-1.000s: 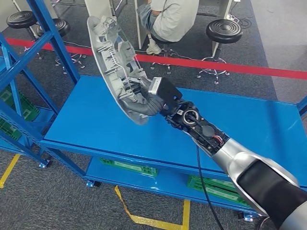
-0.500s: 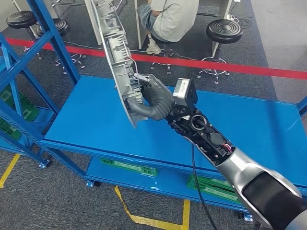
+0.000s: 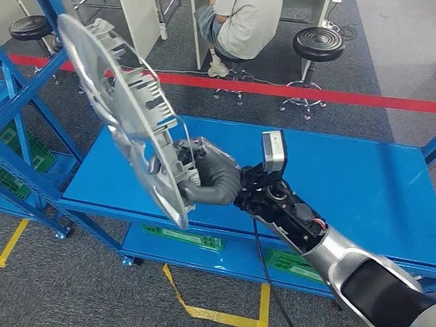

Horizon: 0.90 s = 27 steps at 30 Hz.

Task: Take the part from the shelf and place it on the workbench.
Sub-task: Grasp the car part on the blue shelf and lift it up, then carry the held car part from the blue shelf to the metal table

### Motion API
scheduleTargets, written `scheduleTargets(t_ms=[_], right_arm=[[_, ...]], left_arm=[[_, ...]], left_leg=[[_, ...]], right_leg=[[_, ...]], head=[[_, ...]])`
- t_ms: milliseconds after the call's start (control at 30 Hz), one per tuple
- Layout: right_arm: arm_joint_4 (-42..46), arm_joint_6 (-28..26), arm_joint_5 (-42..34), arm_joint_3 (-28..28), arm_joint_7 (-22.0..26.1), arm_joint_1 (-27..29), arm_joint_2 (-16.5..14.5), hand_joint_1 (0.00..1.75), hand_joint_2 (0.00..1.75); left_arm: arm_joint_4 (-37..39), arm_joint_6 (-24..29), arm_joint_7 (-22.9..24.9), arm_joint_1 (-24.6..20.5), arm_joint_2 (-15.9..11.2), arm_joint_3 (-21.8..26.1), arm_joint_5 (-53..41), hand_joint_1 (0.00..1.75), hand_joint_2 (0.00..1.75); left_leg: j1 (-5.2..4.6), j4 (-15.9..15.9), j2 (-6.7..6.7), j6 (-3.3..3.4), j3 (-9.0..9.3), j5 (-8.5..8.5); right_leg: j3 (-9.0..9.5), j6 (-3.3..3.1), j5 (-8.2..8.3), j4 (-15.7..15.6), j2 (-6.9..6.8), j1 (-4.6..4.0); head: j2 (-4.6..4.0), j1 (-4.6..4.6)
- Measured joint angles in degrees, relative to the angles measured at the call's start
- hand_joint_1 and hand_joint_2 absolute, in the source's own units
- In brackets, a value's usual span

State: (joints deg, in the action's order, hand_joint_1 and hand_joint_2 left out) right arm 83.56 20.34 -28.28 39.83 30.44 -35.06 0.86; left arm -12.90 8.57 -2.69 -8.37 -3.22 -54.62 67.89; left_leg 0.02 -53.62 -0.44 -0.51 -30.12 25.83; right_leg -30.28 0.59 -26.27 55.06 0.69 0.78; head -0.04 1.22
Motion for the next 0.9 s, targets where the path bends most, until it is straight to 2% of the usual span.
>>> scheduleTargets(t_ms=[200, 333, 467, 600, 733, 900], right_arm=[[1.3, 2.3, -0.7, 2.6, -0.5, 0.8, -1.7, 1.75, 1.75], [2.2, 3.4, -0.8, 4.9, -0.8, 1.3, -2.6, 1.75, 1.75], [2.7, 4.2, -0.5, 7.5, -1.3, 1.4, -3.3, 1.75, 1.75], [2.8, 3.3, 0.6, 9.8, -1.9, 1.4, -3.8, 1.75, 1.75], [3.2, 2.5, 1.7, 11.4, -2.0, 1.3, -3.8, 1.75, 1.75], [4.0, 1.5, 3.3, 13.0, -1.9, 1.3, -3.8, 1.75, 1.75]], left_arm=[[0.0, -0.1, -0.6, -0.2, 0.0, -0.2, 0.3, 0.0, 0.0], [0.0, -0.4, -3.3, -0.3, 0.0, -0.3, 1.5, 0.0, 1.75], [0.0, -1.4, -8.7, -0.4, 0.0, -0.1, 3.7, 0.0, 1.75], [0.0, 0.0, -14.6, -0.7, 0.0, 0.1, 3.4, 0.0, 0.0], [0.0, 1.0, -16.5, -0.9, 0.1, 0.1, 3.0, 0.0, 1.75], [0.0, 1.1, -16.6, -0.9, 0.1, 0.1, 2.6, 0.0, 1.75]], left_leg=[[0.0, 0.0, 0.0, 0.0, 0.0, 0.0], [-0.01, 0.0, 0.0, 0.0, 0.0, 0.0], [-0.01, 0.0, 0.0, 0.0, 0.0, 0.0], [-0.01, 0.0, -0.01, 0.0, 0.0, 0.0], [-0.01, 0.0, 0.0, 0.0, 0.01, 0.0], [-0.01, 0.0, 0.0, 0.0, 0.01, 0.0]], right_leg=[[0.01, 0.0, 0.0, 0.0, -0.01, -0.02], [0.02, 0.0, 0.0, 0.0, -0.01, -0.02], [0.01, 0.0, 0.0, 0.0, -0.01, -0.01], [0.01, 0.0, 0.0, 0.0, -0.02, -0.01], [0.02, 0.0, 0.0, 0.0, -0.02, -0.01], [0.01, 0.0, 0.0, 0.0, -0.02, -0.01]], head=[[0.0, 0.01], [0.0, 0.01], [0.0, 0.01], [0.0, 0.01], [0.0, 0.0], [0.0, 0.01]])
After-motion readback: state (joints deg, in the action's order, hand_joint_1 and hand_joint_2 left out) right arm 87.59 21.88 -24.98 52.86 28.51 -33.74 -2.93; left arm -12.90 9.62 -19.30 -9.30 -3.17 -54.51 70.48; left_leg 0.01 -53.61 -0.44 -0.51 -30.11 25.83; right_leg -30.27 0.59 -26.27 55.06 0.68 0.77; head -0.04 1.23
